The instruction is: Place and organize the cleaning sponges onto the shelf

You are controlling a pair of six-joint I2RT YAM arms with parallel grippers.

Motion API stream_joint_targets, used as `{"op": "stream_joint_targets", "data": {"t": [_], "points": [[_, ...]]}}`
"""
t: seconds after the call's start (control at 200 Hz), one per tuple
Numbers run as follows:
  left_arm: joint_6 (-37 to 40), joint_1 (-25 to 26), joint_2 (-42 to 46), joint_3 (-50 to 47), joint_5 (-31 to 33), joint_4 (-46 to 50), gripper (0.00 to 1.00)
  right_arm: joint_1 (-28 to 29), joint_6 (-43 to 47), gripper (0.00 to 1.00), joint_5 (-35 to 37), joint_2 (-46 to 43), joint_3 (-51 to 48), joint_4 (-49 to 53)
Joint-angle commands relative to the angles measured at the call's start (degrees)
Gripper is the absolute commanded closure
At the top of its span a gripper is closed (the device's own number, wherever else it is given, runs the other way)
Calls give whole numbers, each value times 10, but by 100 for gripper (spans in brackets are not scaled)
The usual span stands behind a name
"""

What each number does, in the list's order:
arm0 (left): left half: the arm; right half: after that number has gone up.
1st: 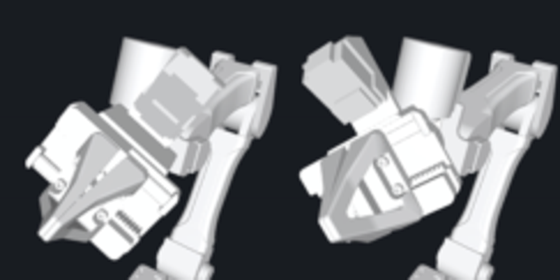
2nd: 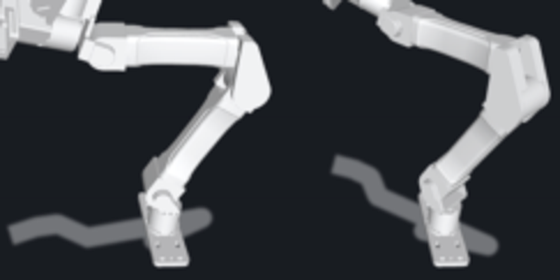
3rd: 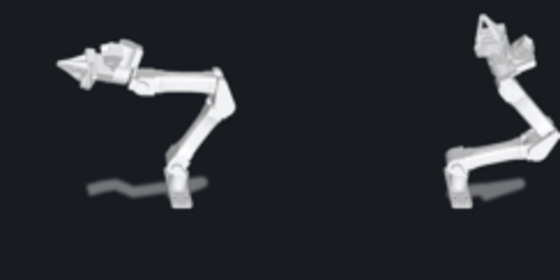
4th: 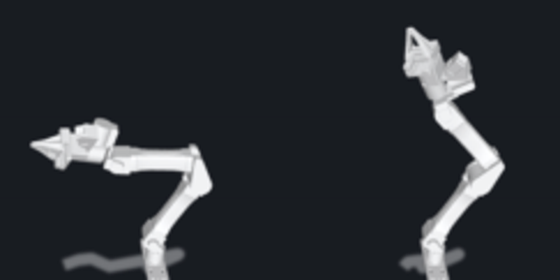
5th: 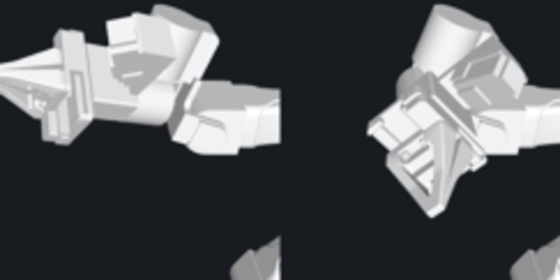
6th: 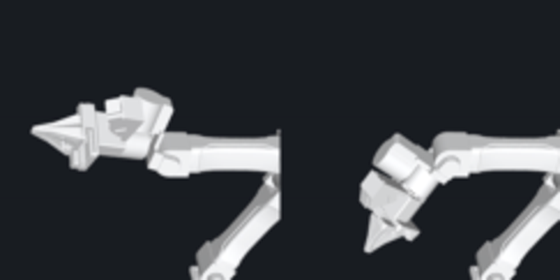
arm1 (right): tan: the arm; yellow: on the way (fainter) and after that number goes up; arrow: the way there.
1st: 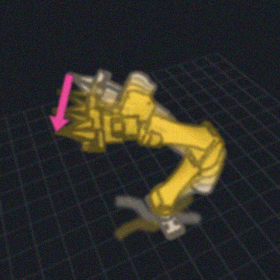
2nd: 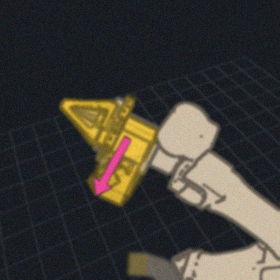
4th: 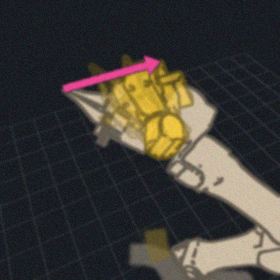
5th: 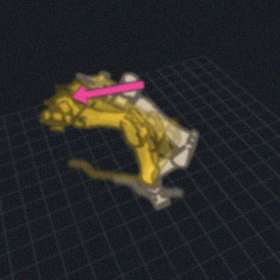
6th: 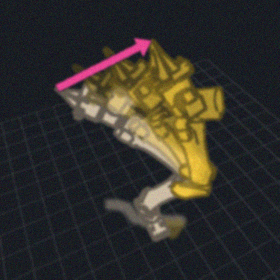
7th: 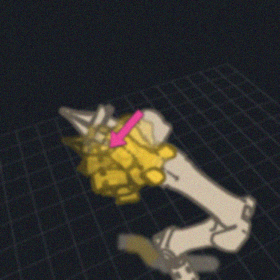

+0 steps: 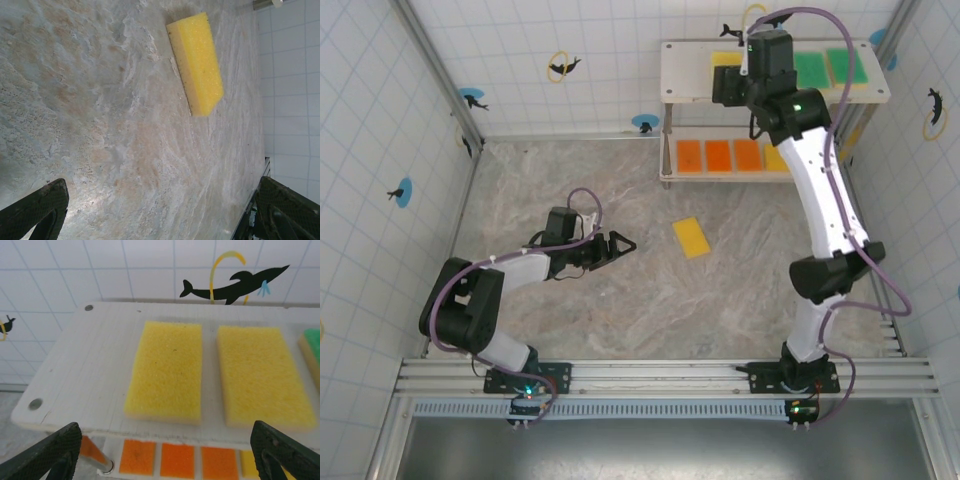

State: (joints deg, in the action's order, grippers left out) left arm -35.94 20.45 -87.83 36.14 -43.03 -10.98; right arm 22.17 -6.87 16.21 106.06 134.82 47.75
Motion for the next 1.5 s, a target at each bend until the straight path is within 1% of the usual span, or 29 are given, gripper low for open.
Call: {"op": "stream_joint_targets", "data": {"t": [0.0,0.13,0.32,0.416,0.526,0.706,0.886,0.966,1.191,1.357,1.492], "points": [[2,-5,15,4,-11,-4,2,9,21,9,-9,-56,-44,3],[2,-5,17,9,-8,2,2,20,24,6,-36,-106,-120,4],[-3,-5,15,20,-7,6,2,38,21,1,-49,-182,-257,-1],[-5,-5,15,25,-9,8,3,47,12,1,-45,-227,-351,-33],[-11,-4,14,30,-9,5,2,53,3,1,-58,-271,-457,-70],[-20,-4,8,40,-7,4,2,61,-46,1,-107,-309,-604,-139],[-29,-4,5,46,1,9,2,86,-82,1,-134,-299,-694,-194],[-32,-5,6,49,8,12,2,100,-88,1,-142,-282,-716,-217],[-38,-4,15,51,24,29,2,129,-81,1,-132,-206,-717,-212],[-48,-4,13,53,30,32,2,136,-92,1,-140,-175,-741,-244],[-61,-3,4,56,29,25,3,136,-98,1,-124,-147,-749,-249]]}}
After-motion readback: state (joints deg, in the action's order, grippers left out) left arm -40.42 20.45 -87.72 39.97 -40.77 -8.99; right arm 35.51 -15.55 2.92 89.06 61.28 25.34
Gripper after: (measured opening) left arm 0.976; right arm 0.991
